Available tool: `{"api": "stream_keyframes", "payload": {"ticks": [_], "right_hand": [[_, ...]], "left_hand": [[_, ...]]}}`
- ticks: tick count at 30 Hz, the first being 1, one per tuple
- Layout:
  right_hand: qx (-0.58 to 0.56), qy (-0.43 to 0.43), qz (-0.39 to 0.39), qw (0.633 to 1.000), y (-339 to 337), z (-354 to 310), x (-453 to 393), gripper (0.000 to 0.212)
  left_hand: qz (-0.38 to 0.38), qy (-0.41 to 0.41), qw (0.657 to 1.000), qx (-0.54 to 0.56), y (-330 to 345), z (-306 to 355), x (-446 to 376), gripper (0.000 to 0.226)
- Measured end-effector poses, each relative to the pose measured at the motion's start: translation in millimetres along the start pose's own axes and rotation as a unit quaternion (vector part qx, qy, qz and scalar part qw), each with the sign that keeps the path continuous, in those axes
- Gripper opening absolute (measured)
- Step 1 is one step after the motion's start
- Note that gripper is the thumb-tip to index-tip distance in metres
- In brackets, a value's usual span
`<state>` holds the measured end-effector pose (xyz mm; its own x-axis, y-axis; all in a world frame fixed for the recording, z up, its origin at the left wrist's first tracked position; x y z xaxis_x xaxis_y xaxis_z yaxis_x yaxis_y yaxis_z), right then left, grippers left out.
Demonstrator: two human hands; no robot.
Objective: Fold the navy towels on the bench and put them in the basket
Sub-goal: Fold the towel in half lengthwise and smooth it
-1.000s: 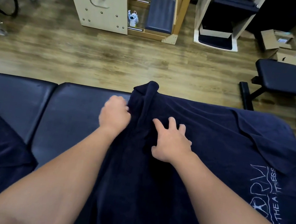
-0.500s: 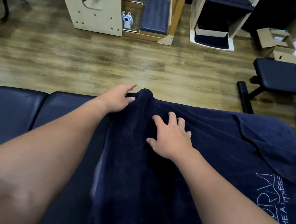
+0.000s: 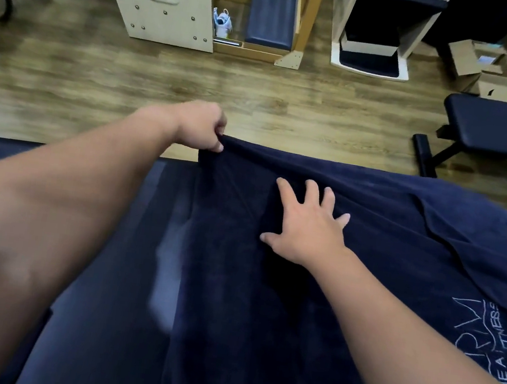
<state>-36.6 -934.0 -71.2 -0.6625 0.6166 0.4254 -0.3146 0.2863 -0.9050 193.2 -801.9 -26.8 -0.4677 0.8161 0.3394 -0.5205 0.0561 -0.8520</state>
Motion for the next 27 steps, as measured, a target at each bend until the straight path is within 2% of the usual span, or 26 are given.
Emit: {"api": "stream_keyframes", "payload": {"ticks": [1, 4, 6, 8, 10, 11, 13, 16, 17, 19, 21, 22, 24, 25, 27], "right_hand": [[0.003, 0.002, 0.0, 1.0, 0, 0, -1, 0.108], [0.012, 0.0, 0.003, 1.0, -1, 1, -2, 0.107], [0.015, -0.002, -0.006, 1.0, 0, 2, -1, 0.103], [0.002, -0.002, -0.019, 1.0, 5, 4, 1, 0.097], [-0.019, -0.003, -0.027, 0.999, 10, 7, 2, 0.094], [-0.027, -0.008, -0.028, 0.999, 12, 8, 4, 0.093], [-0.041, -0.022, -0.023, 0.999, 15, 16, 6, 0.091], [-0.053, -0.033, -0.015, 0.998, 17, 39, 10, 0.084], [-0.054, -0.033, -0.012, 0.998, 18, 51, 12, 0.082], [-0.06, -0.022, -0.003, 0.998, 19, 77, 15, 0.076], [-0.076, 0.005, 0.012, 0.997, 20, 106, 16, 0.066], [-0.081, 0.021, 0.023, 0.996, 20, 122, 16, 0.061], [-0.079, 0.047, 0.076, 0.993, 18, 156, 14, 0.052], [-0.075, 0.06, 0.114, 0.989, 16, 173, 13, 0.047], [-0.061, 0.104, 0.178, 0.977, 11, 205, 7, 0.044]], "left_hand": [[0.019, -0.02, 1.0, 0.004, 2, 3, -1, 0.008], [0.046, -0.064, 0.997, 0.01, 14, 0, -3, 0.017], [0.072, -0.064, 0.993, -0.074, 25, -2, -1, 0.023], [0.117, -0.032, 0.982, -0.146, 39, 10, 6, 0.03], [0.143, 0.038, 0.976, -0.157, 59, 39, 16, 0.026], [0.137, 0.073, 0.976, -0.155, 70, 57, 22, 0.025], [0.076, 0.088, 0.983, -0.143, 96, 88, 33, 0.045], [-0.045, 0.016, 0.988, -0.148, 125, 113, 42, 0.095], [-0.068, -0.011, 0.987, -0.145, 133, 116, 42, 0.104], [-0.083, -0.066, 0.984, -0.145, 138, 126, 41, 0.108], [-0.086, -0.113, 0.98, -0.137, 137, 146, 36, 0.1], [-0.08, -0.113, 0.981, -0.138, 138, 162, 32, 0.095], [-0.057, -0.052, 0.988, -0.133, 144, 198, 21, 0.09], [-0.056, -0.018, 0.992, -0.111, 151, 217, 15, 0.091], [-0.083, -0.01, 0.995, -0.055, 167, 249, 6, 0.102]]}}
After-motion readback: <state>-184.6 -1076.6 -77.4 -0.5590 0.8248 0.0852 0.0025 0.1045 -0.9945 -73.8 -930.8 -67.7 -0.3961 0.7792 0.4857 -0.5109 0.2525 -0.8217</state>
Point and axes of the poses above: each hand's wrist, its own x-axis away from the middle knuckle, its own y-axis out of the palm, z = x × y, the point moved 1 cm from there along -x, towards the middle knuckle, and after that the axes turned 14 degrees about y, right-handed, at the moved point
